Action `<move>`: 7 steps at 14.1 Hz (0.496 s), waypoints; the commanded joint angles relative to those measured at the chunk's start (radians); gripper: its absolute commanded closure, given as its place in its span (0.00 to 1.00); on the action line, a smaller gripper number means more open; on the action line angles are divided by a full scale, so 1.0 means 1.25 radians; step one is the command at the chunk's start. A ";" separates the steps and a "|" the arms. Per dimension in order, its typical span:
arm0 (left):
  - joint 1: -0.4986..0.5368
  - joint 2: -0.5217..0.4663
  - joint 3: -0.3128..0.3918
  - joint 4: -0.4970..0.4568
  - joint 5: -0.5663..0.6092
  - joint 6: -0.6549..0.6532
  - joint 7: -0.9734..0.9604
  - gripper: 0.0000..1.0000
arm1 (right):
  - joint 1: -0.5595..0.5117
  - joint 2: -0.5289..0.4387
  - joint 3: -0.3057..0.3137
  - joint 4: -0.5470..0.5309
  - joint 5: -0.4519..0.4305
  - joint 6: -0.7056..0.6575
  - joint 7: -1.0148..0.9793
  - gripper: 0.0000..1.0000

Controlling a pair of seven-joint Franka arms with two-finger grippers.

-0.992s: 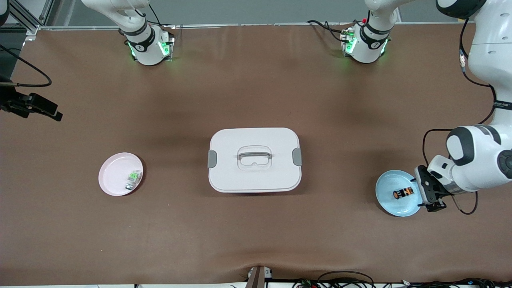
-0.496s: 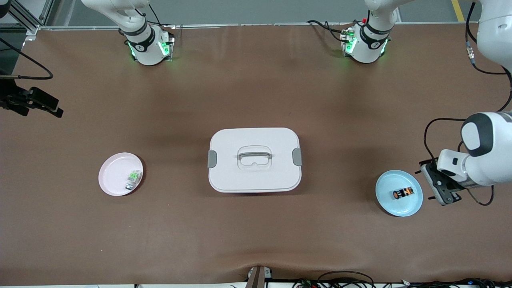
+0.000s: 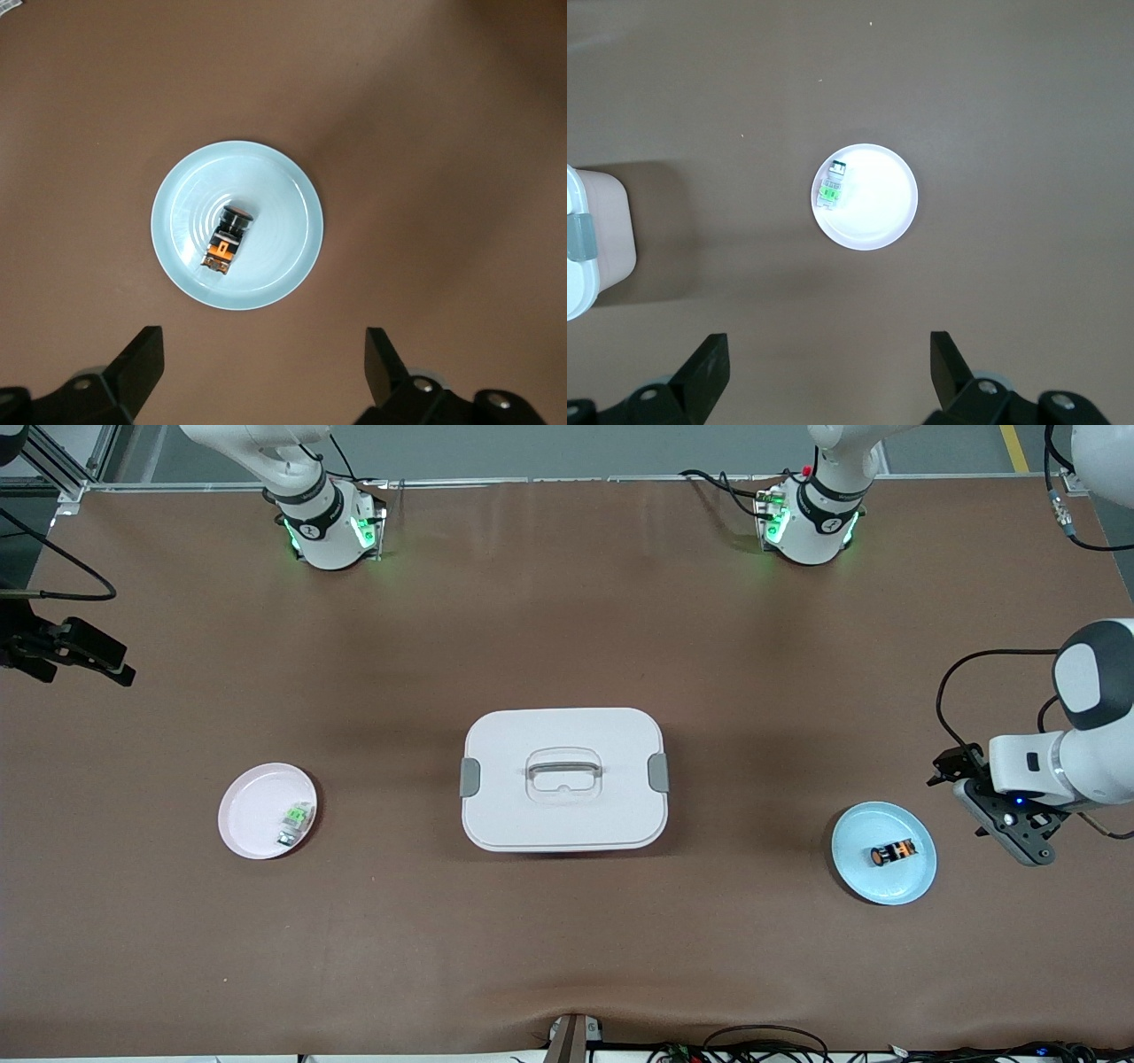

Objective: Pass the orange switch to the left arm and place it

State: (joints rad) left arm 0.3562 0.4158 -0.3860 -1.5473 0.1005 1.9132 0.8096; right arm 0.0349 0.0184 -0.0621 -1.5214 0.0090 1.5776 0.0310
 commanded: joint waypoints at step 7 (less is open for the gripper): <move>0.005 -0.104 -0.025 -0.024 -0.004 -0.071 -0.317 0.00 | 0.002 -0.017 0.001 -0.013 -0.015 0.006 -0.014 0.00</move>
State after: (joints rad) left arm 0.3561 0.3402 -0.3994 -1.5488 0.1005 1.8470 0.5244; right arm 0.0349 0.0184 -0.0621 -1.5214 0.0043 1.5794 0.0245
